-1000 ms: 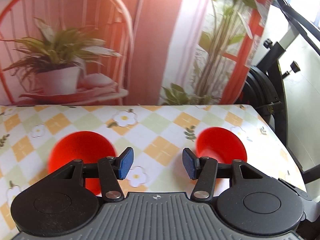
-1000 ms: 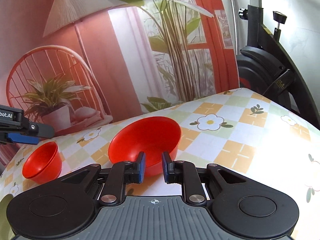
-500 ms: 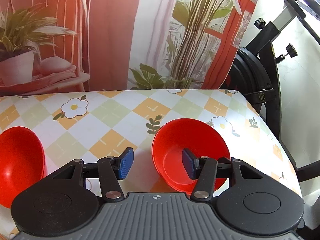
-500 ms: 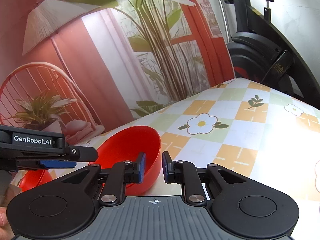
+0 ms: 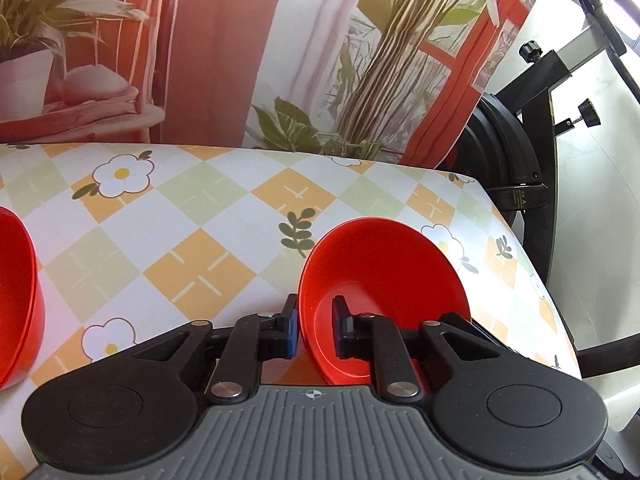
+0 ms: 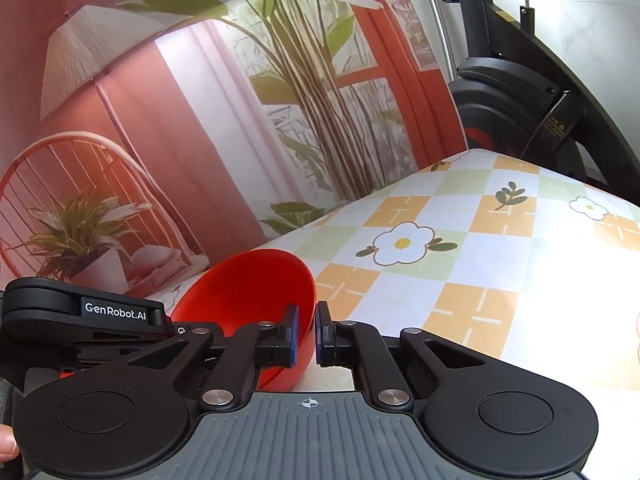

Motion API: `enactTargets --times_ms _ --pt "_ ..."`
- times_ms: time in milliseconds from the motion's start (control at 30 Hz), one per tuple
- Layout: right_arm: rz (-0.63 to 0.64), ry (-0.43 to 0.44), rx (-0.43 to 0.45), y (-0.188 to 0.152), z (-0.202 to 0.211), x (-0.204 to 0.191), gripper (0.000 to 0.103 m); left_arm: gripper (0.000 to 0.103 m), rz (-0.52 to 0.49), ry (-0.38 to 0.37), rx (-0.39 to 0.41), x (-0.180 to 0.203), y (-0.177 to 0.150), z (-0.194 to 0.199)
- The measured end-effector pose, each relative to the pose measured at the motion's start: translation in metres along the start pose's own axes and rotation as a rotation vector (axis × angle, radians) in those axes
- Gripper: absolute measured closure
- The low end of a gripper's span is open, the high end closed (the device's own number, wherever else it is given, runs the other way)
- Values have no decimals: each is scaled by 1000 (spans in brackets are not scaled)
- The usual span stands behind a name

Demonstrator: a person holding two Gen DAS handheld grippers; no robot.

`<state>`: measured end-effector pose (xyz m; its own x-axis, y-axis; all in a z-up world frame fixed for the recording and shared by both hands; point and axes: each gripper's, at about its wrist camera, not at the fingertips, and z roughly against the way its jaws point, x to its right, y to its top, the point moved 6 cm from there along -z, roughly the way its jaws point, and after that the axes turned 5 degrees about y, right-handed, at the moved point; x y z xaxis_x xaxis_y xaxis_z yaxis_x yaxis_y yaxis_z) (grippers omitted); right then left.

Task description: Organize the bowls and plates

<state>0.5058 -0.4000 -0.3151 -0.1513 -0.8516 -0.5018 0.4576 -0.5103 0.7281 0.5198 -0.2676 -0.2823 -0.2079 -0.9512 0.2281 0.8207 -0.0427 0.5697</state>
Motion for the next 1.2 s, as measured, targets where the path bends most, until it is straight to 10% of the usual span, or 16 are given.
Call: enactTargets --times_ms 1200 --pt "159 152 -59 -36 46 -197 96 88 256 83 123 -135 -70 170"
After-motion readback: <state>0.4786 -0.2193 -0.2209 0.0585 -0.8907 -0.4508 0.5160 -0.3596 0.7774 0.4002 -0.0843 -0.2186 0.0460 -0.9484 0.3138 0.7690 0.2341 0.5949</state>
